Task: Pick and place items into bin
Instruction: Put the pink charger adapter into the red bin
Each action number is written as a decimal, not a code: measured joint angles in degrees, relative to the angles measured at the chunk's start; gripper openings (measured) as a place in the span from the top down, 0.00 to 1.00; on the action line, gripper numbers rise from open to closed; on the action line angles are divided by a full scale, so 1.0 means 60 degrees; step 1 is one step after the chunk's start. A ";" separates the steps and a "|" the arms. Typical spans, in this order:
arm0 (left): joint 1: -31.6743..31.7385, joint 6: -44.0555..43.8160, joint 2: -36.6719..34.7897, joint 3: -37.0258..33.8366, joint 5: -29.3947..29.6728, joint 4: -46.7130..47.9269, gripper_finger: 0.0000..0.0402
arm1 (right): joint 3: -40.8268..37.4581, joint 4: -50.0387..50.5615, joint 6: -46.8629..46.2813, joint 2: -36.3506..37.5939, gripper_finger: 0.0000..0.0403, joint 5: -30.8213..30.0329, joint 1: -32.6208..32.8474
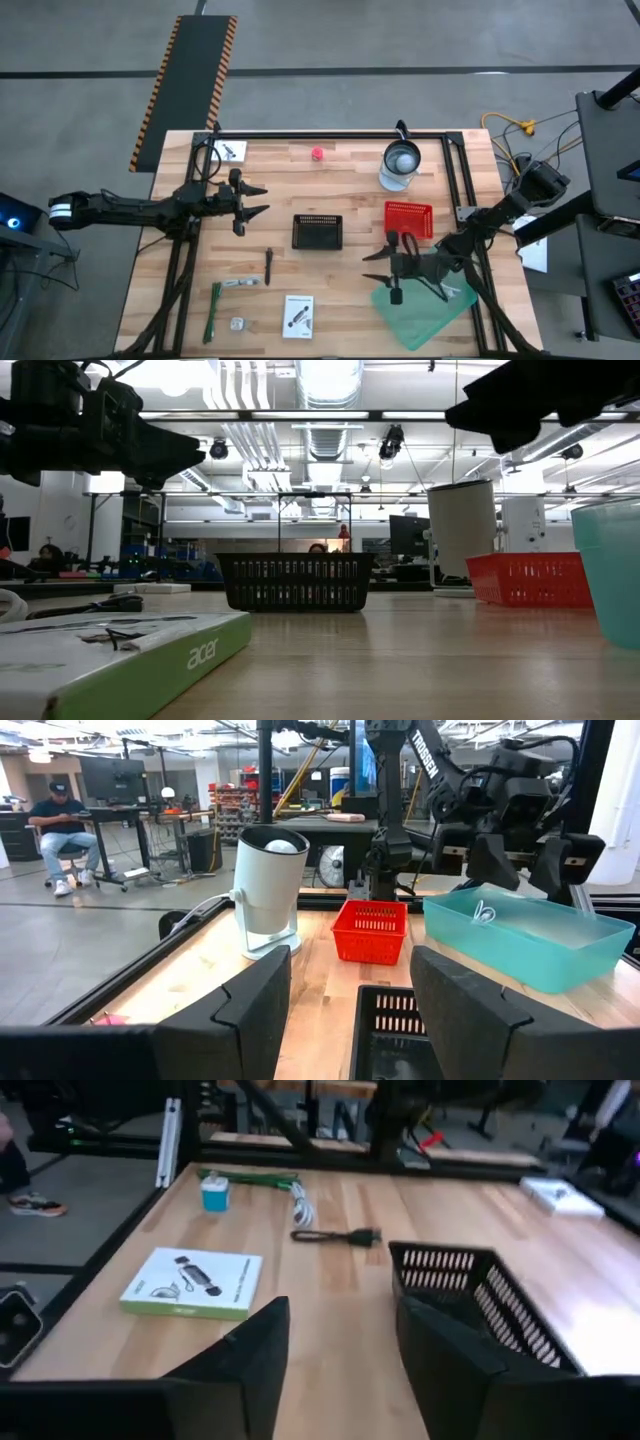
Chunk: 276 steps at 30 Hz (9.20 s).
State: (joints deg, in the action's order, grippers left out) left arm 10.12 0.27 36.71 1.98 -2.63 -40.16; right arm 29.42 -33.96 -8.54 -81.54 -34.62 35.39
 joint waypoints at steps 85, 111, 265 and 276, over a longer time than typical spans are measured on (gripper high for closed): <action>-0.0001 0.0772 0.2484 0.0433 -0.0001 -0.0984 0.52 | 0.0554 -0.0507 0.2374 0.0000 0.42 0.1527 -0.4834; 0.0000 0.0772 0.2484 0.0423 -0.0001 -0.0976 0.52 | 0.1693 0.1431 -0.0338 -0.0127 0.30 0.0324 -0.5721; 0.0001 0.0780 0.2502 0.0364 0.0002 -0.0984 0.52 | 1.3176 1.1951 0.1889 -0.8000 0.27 0.6721 -1.1090; -0.0001 0.0780 0.2501 0.0364 -0.0001 -0.0984 0.52 | 1.2431 1.1312 0.2194 -0.8018 0.27 0.6489 -1.1060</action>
State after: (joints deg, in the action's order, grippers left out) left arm 10.11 4.95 51.72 4.16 -2.63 -46.06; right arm 104.00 33.91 4.62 -129.64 4.32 -30.98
